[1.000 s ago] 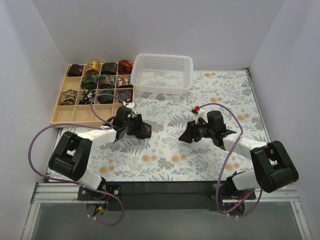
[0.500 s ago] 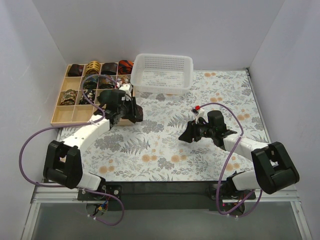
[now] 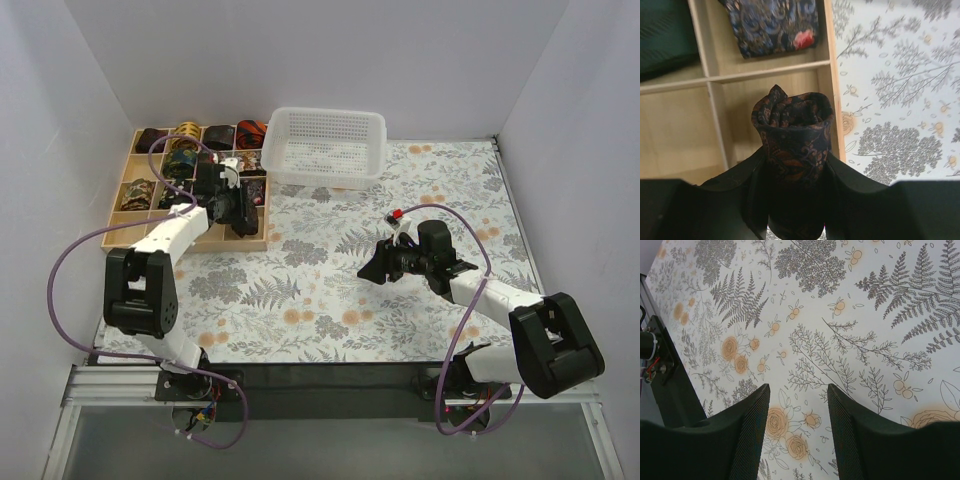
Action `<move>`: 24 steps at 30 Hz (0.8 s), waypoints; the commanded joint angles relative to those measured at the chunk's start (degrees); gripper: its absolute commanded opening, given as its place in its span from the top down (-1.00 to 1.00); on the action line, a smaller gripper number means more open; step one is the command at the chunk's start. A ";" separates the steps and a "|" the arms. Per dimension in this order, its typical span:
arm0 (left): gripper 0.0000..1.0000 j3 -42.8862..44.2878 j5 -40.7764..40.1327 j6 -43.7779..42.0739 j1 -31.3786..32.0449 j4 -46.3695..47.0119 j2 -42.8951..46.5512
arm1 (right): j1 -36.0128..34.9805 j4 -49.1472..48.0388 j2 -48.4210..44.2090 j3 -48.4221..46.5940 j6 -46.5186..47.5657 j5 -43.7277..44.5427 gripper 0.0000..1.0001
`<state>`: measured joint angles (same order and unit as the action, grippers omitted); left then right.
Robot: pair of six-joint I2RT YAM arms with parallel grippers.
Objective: Roll the ties
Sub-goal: Place the rolled tie into the container
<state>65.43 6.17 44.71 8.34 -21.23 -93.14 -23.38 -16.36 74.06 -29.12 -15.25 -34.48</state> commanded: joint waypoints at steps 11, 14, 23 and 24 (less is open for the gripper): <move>-0.27 3.83 3.94 -5.33 -1.48 -0.39 -9.86 | -0.09 0.54 -1.64 0.65 0.83 1.95 0.03; -0.51 3.39 2.97 -5.51 -1.48 -0.74 -8.91 | -0.09 1.50 -2.69 0.30 0.83 3.01 0.03; -0.95 2.25 -3.10 -4.72 -1.48 -3.29 3.48 | -0.09 9.49 -8.75 -3.12 2.15 11.25 0.03; -0.95 2.07 -2.92 -4.54 -1.48 -3.37 4.97 | 0.00 11.85 -9.63 -3.83 2.32 12.67 0.03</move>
<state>67.20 5.39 40.10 7.22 -24.08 -96.57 -23.38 -9.04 67.44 -29.36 -14.35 -27.14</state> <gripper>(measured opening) 0.972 0.485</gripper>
